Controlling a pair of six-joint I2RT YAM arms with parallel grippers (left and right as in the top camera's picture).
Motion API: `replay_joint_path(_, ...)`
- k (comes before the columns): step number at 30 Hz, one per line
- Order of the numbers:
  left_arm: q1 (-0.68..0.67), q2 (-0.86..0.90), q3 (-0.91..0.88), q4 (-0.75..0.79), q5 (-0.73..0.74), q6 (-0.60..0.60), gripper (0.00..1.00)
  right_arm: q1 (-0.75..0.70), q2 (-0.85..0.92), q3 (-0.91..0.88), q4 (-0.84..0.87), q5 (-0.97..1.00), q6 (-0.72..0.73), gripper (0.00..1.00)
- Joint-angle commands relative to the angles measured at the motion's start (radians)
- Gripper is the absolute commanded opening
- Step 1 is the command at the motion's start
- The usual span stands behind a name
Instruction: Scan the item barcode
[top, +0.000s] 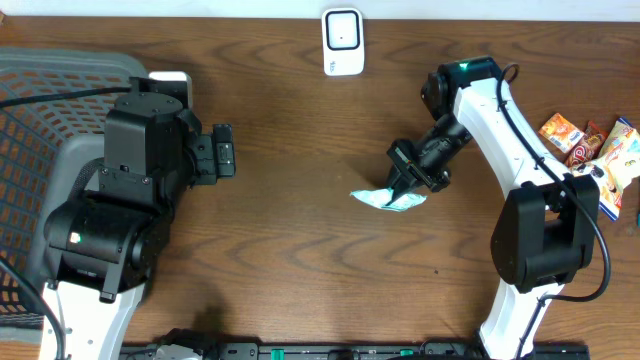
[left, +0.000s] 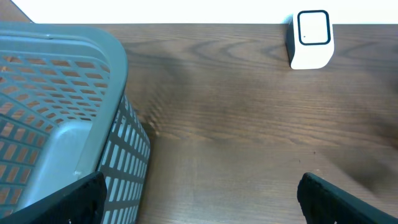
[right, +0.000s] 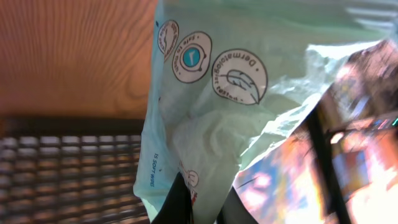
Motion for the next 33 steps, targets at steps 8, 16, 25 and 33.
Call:
replay_joint_path(8, 0.005, 0.0, 0.0, 0.0, -0.009, 0.002, 0.98, -0.026, -0.004, -0.005, 0.123, -0.066, 0.821, 0.02)
replay_joint_path(16, 0.005, 0.0, 0.0, 0.0, -0.009, 0.002, 0.98, -0.038, 0.057, -0.005, 0.081, -0.195, 0.843, 0.01)
replay_joint_path(25, 0.005, 0.0, 0.0, 0.0, -0.009, 0.002, 0.98, -0.045, 0.208, -0.005, -0.003, -0.255, 0.612, 0.02)
replay_joint_path(33, 0.005, 0.0, 0.0, 0.0, -0.009, 0.002, 0.98, -0.076, 0.257, -0.006, -0.006, -0.233, 0.497, 0.02)
